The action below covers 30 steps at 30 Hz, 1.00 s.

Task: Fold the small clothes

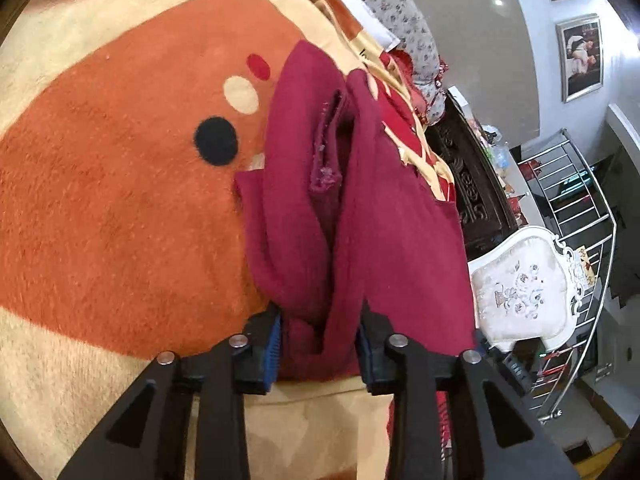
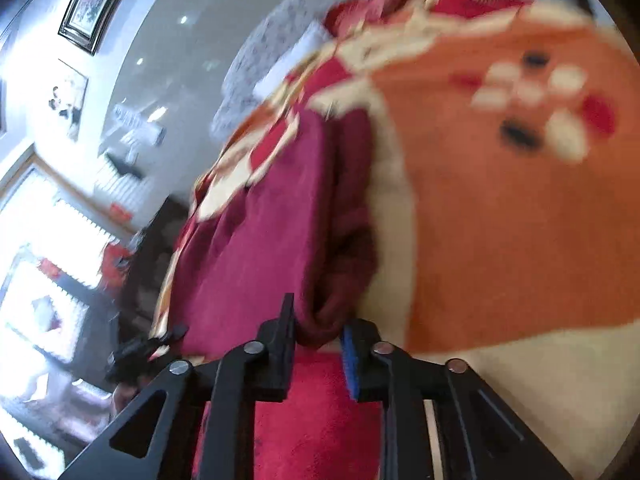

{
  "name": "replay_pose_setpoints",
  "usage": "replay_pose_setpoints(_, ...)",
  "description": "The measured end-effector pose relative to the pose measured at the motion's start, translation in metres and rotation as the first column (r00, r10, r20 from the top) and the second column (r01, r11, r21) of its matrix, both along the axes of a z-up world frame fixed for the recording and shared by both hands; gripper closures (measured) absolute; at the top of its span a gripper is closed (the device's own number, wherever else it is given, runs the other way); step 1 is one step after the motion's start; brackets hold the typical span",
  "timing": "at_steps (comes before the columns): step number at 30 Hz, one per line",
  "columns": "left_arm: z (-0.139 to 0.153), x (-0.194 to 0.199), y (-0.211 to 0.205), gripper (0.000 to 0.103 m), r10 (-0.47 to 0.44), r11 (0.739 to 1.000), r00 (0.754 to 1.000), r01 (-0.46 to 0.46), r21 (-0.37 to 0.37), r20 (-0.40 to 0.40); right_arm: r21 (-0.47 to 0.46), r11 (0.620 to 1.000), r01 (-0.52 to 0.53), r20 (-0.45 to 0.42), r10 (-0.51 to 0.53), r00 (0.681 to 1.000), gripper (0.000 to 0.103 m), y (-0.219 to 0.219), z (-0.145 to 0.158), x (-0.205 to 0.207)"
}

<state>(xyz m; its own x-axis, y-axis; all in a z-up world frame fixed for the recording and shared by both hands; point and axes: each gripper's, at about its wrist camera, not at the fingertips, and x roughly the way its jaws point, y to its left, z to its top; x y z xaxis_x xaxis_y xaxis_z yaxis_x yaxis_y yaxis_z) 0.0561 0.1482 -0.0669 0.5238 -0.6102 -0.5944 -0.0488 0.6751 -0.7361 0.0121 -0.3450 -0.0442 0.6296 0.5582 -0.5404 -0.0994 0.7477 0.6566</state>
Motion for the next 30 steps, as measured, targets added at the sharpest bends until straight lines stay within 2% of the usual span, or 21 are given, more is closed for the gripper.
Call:
replay_pose_setpoints(1,0.0,0.0,-0.002,0.065,-0.004,1.0,1.0,0.004,0.005,0.009,-0.051,0.998,0.025,0.027,-0.023,0.999,0.075,0.001,0.01,-0.001)
replay_pose_setpoints(3,0.003,-0.001,-0.008,0.049,-0.013,1.0,0.999,0.013,0.013,0.042,-0.147,0.986,0.075,0.132,-0.055,0.99,0.075,0.008,0.04,-0.003)
replay_pose_setpoints(5,0.006,-0.001,-0.019,0.041,-0.03,0.998,0.996,0.025,0.057,0.079,-0.171,0.983,0.07,0.188,-0.038,0.982,0.075,0.016,0.062,0.004)
replay_pose_setpoints(8,0.01,-0.004,-0.034,0.04,-0.048,0.987,0.99,0.027,0.155,0.129,-0.24,0.969,0.055,0.267,0.011,0.964,0.07,0.04,0.099,0.033)
replay_pose_setpoints(11,0.009,-0.005,-0.033,0.039,-0.047,0.988,0.987,0.023,0.155,0.156,-0.328,0.944,0.034,0.267,0.058,0.962,0.07,0.068,0.114,0.075)
replay_pose_setpoints(14,0.006,-0.007,-0.027,0.039,-0.028,0.994,0.985,0.01,0.105,0.171,-0.382,0.924,0.019,0.176,0.053,0.983,0.07,0.088,0.101,0.123)
replay_pose_setpoints(16,0.005,-0.01,-0.024,0.039,-0.018,0.995,0.983,0.001,0.096,0.182,-0.396,0.918,-0.001,0.089,0.04,0.995,0.07,0.095,0.081,0.154)
replay_pose_setpoints(17,0.006,-0.011,-0.024,0.039,-0.015,0.995,0.982,-0.003,0.098,0.186,-0.441,0.897,0.0,0.066,0.033,0.997,0.07,0.1,0.07,0.167)
replay_pose_setpoints(19,0.007,-0.012,-0.024,0.036,-0.016,0.995,0.981,-0.003,0.096,0.193,-0.512,0.859,0.017,0.03,-0.002,1.0,0.07,0.103,0.043,0.184)
replay_pose_setpoints(21,0.007,-0.014,-0.02,0.031,-0.004,0.998,0.981,-0.01,0.069,0.196,-0.518,0.855,-0.008,-0.021,-0.003,1.0,0.07,0.097,0.014,0.189)
replay_pose_setpoints(22,0.007,-0.014,-0.02,0.029,0.001,0.998,0.98,-0.012,0.056,0.201,-0.506,0.863,-0.01,-0.004,0.009,1.0,0.069,0.094,0.004,0.187)
replay_pose_setpoints(24,0.009,-0.013,-0.023,0.023,0.003,0.998,0.978,-0.015,0.054,0.207,-0.505,0.863,0.001,0.028,0.015,0.999,0.065,0.094,0.005,0.182)
replay_pose_setpoints(26,0.011,-0.012,-0.028,0.022,-0.006,0.997,0.978,-0.01,0.077,0.206,-0.519,0.855,-0.016,0.029,0.036,0.999,0.052,0.1,0.004,0.181)
replay_pose_setpoints(27,0.012,-0.013,-0.028,0.022,0.003,0.997,0.978,-0.02,0.08,0.209,-0.532,0.846,-0.025,0.03,0.048,0.998,0.049,0.103,0.004,0.181)
replay_pose_setpoints(28,0.012,-0.014,-0.027,0.023,0.023,0.997,0.977,-0.039,0.072,0.213,-0.547,0.836,-0.033,0.03,0.059,0.998,0.045,0.107,0.004,0.181)
replay_pose_setpoints(29,0.012,-0.016,-0.023,0.032,0.045,0.996,0.976,-0.059,0.061,0.213,-0.558,0.829,-0.038,0.029,0.066,0.997,0.042,0.111,0.004,0.181)
replay_pose_setpoints(30,0.011,-0.017,-0.017,0.046,0.089,0.993,0.976,-0.101,0.053,0.199,-0.572,0.819,-0.043,0.029,0.073,0.997,0.041,0.114,0.004,0.18)
